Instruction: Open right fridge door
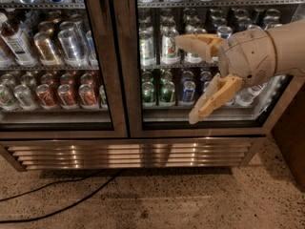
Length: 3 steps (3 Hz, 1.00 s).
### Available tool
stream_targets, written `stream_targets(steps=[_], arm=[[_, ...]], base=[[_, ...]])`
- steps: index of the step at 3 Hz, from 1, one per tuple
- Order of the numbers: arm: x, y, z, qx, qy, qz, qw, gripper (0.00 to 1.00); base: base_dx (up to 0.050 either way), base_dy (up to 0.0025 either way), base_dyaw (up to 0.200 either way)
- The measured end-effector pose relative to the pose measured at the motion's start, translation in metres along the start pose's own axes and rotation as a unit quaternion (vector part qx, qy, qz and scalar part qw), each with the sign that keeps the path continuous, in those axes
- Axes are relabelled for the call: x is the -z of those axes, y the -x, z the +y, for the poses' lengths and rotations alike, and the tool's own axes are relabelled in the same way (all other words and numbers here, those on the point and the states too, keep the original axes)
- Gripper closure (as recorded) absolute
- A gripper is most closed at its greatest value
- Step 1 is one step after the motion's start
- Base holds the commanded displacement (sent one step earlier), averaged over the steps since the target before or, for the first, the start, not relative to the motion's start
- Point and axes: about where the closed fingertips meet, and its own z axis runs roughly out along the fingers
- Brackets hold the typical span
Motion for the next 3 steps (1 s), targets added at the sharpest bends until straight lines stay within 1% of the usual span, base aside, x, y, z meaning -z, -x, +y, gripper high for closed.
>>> stream_targets(steps=[1, 2, 3], arm=[[-0.0099, 0.0019, 0.0009, -0.004, 0.031, -0.086, 0.9958, 0.00], [-0.0175, 0.0080, 0.0015, -0.004, 0.080, -0.229, 0.9701, 0.00], [-0.0160, 0.0042, -0.0012, -0.012, 0.081, -0.249, 0.9651, 0.00]], base=[[0.000, 0.00000, 0.000], [0.000, 0.00000, 0.000], [0.000, 0.00000, 0.000]])
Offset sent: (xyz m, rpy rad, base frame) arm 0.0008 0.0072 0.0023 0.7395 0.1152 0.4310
